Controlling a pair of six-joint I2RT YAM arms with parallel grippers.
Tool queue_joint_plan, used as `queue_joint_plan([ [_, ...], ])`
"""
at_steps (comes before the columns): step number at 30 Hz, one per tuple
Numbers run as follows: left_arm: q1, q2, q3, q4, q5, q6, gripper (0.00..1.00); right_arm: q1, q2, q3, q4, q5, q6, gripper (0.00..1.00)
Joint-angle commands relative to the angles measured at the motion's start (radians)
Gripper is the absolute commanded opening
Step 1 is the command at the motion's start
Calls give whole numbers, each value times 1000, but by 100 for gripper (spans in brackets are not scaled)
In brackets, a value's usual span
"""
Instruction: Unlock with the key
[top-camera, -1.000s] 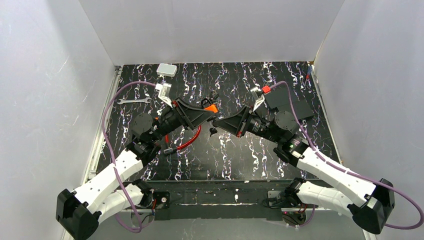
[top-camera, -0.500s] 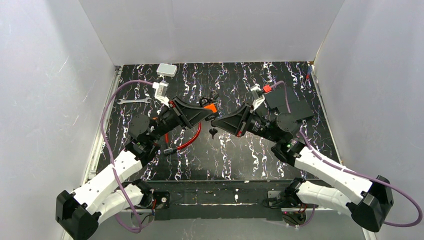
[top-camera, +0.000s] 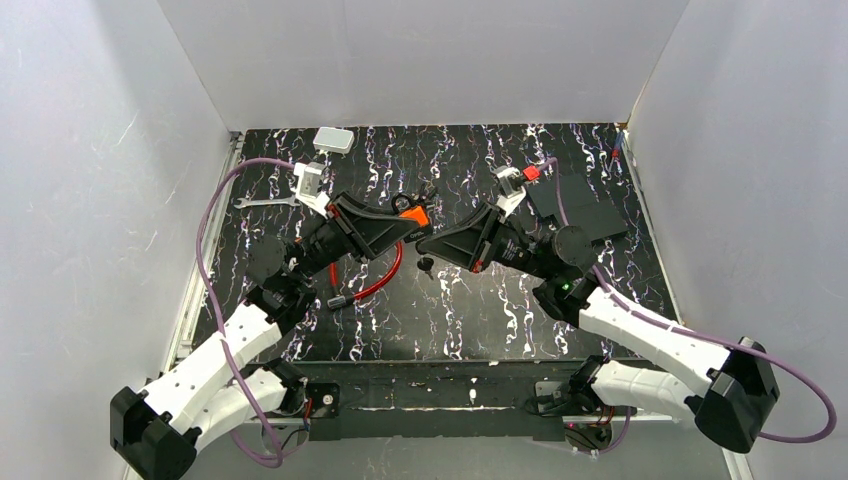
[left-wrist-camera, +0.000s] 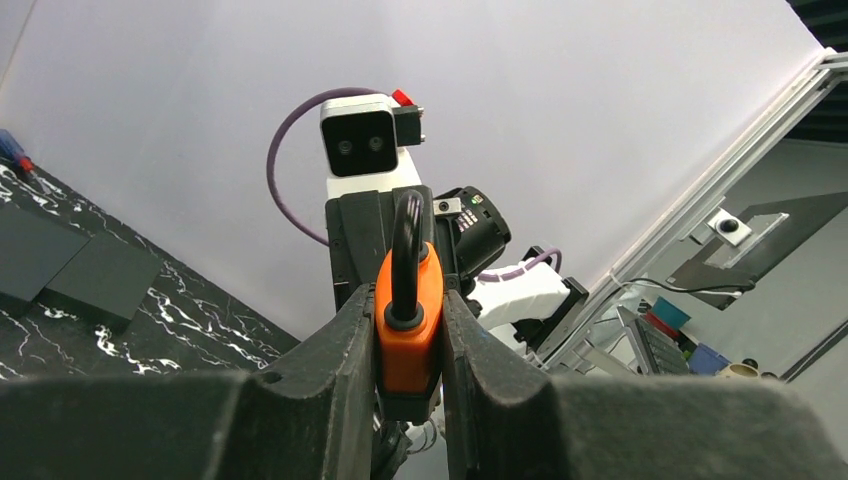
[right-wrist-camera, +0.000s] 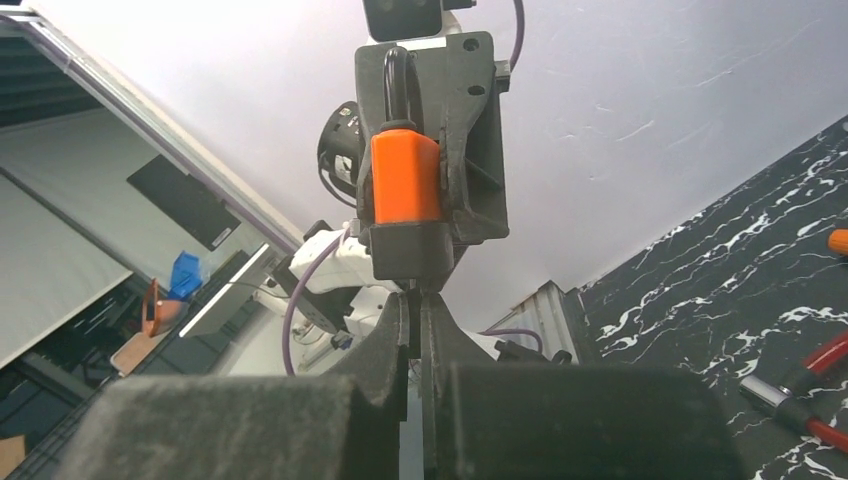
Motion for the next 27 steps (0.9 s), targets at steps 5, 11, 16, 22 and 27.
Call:
queue_joint_plan([
  [5, -26, -38, 14, 85, 210, 5, 0, -4, 39, 78, 158, 58, 84, 1],
  [11, -26, -49, -1, 105, 218, -2, 0, -5, 63, 90, 176, 45, 108, 1],
  [16, -27, -54, -14, 126, 218, -12, 0, -4, 78, 87, 200, 43, 128, 1],
  [22, -26, -59, -21, 139, 219, -15, 0, -5, 90, 87, 217, 40, 146, 1],
  [27, -28, -62, -27, 141, 217, -15, 0, -5, 86, 80, 201, 43, 139, 1],
])
